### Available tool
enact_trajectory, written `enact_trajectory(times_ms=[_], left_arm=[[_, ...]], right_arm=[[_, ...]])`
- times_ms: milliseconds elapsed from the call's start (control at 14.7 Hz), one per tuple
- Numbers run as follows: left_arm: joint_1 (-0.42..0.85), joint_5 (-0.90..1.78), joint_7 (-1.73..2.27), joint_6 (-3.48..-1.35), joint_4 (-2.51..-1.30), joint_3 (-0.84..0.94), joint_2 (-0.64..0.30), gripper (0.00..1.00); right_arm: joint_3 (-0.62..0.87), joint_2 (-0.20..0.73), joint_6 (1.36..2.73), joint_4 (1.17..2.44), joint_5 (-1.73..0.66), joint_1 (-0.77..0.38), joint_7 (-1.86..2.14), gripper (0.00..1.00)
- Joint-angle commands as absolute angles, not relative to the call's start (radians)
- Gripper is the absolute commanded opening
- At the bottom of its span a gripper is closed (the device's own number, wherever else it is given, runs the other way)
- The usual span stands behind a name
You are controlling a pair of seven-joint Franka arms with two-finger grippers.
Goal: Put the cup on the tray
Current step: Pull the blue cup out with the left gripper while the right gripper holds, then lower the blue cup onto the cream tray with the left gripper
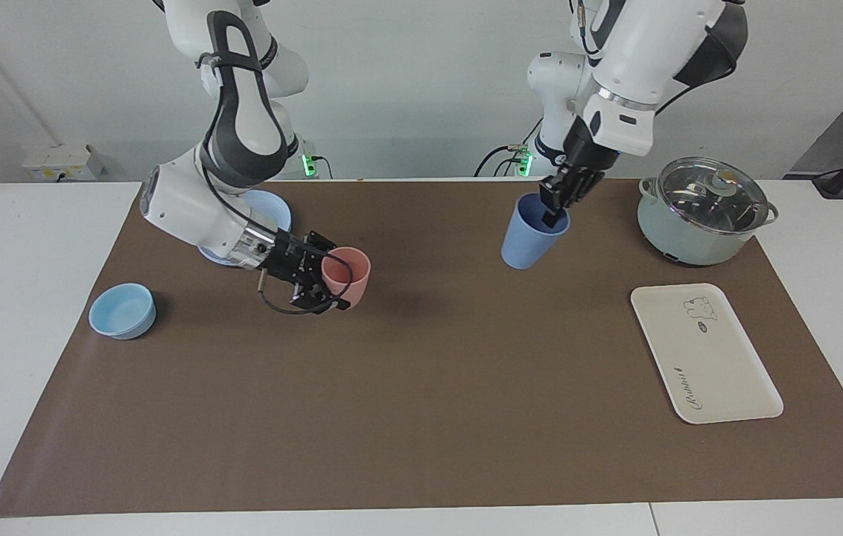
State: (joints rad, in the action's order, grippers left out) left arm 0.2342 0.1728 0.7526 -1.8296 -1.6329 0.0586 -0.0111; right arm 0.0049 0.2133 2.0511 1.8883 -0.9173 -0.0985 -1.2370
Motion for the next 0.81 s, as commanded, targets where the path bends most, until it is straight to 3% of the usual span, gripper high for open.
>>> enact_trajectory(times_ms=[0,136,543,747], left_arm=[[0.09,0.17,0.536,-1.928,-1.851,0.069,0.1,0.0],[-0.015,0.17,0.404,-1.974,-1.888,0.067,0.083,0.0],[-0.279,0.173,0.091,-2.141,-1.882,0.067,-0.118,0.0],[-0.342,0.175,-0.012,-2.261,-1.998,0.069,-0.126,0.0]], right_arm=[[0.015,0.245,2.034,1.896,-0.954,-0.014,-1.157,0.0],[0.017,0.279,2.008,1.885,-0.956,0.047,-1.102,0.0],[0.015,0.425,1.891,1.784,-0.948,0.209,-0.914,0.0],[0.017,0.48,1.885,1.759,-0.95,0.247,-0.899,0.0]])
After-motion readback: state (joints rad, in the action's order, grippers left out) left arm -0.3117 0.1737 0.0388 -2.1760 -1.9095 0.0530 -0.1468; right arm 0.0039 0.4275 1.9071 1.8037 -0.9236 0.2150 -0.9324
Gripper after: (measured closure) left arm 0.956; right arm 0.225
